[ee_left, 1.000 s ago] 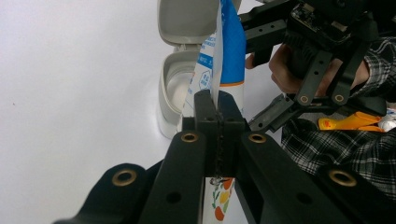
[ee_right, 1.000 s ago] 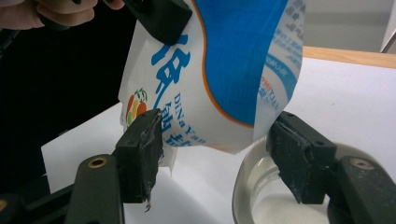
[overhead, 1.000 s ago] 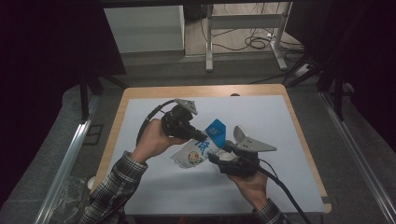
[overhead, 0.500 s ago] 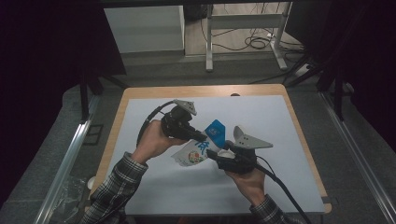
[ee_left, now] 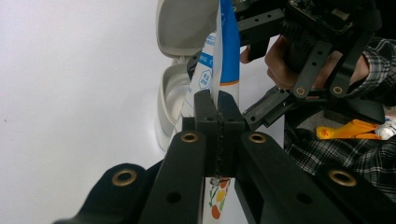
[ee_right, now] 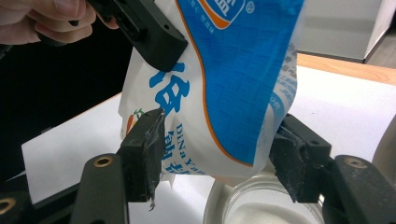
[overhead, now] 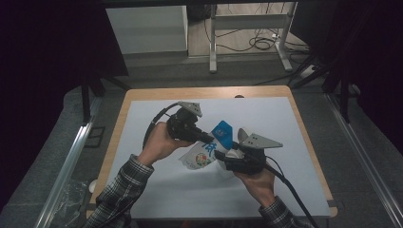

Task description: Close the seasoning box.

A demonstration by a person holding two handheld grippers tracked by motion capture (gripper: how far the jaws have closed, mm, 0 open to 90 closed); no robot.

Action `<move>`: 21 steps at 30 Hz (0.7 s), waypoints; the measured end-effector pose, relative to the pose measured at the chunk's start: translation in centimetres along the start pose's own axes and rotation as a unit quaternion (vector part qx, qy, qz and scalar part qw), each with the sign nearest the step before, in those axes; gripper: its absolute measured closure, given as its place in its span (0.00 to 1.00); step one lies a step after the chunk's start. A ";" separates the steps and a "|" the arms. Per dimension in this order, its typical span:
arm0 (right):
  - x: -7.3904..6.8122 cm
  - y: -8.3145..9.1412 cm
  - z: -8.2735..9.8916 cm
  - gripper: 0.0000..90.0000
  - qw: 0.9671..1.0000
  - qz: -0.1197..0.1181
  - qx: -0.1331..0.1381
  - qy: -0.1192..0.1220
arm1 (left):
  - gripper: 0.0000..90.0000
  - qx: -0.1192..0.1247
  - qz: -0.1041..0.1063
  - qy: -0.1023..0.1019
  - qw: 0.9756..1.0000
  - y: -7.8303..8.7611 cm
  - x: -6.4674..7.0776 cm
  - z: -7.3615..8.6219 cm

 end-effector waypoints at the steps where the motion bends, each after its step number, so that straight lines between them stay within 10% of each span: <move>1: 0.0 0.0 0.0 0.44 1.000 0.000 0.001 0.001 | 1.00 0.002 0.001 -0.001 1.000 0.0 -0.1 0.1; 9: 0.3 0.0 -0.2 0.48 1.000 -0.005 -0.002 -0.003 | 1.00 0.017 0.008 -0.010 1.000 0.1 -0.3 0.7; 21: 0.2 -0.1 -0.5 0.86 1.000 -0.005 -0.007 0.003 | 1.00 0.028 0.010 -0.012 0.999 0.1 -0.8 1.8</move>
Point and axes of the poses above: each handheld gripper's, and its own axes: y roughly backward along the jaws, z roughly out of its underside, x roughly to its right, the point moved 2 cm from there along -y, roughly forward along the jaws, and after that the axes turned 4 degrees about z, right-handed, at the moved point
